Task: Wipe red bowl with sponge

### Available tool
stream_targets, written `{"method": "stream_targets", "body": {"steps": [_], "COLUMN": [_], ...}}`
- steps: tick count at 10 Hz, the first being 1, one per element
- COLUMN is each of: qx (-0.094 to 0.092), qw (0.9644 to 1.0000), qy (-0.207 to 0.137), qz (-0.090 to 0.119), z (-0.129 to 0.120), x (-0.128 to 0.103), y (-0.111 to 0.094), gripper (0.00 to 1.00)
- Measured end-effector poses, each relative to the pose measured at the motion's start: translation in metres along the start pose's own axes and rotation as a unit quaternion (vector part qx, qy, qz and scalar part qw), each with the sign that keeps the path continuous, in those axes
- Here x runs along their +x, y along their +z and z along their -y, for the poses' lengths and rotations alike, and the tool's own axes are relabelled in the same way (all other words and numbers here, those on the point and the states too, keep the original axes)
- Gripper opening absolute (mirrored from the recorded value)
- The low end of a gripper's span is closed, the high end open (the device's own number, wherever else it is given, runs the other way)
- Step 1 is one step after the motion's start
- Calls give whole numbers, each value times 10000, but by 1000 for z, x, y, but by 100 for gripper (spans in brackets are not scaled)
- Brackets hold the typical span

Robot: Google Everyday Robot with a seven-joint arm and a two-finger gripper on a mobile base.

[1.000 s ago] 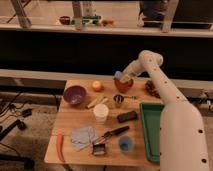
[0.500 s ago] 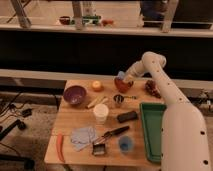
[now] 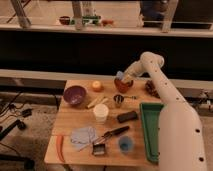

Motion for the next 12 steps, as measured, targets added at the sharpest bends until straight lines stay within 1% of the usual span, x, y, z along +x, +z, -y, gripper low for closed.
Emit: {"method": "stream_targets", "body": {"steps": [1, 3, 4, 7, 12], "qx": [2, 0, 1, 2, 2], "qw": [10000, 10000, 10000, 10000, 10000], "qy": [0, -2, -3, -3, -3], "qz": [-1, -1, -6, -8, -9], "z": [0, 0, 0, 0, 0], "x": [0, 0, 0, 0, 0], "y": [0, 0, 0, 0, 0], "gripper": [27, 45, 57, 80, 80]}}
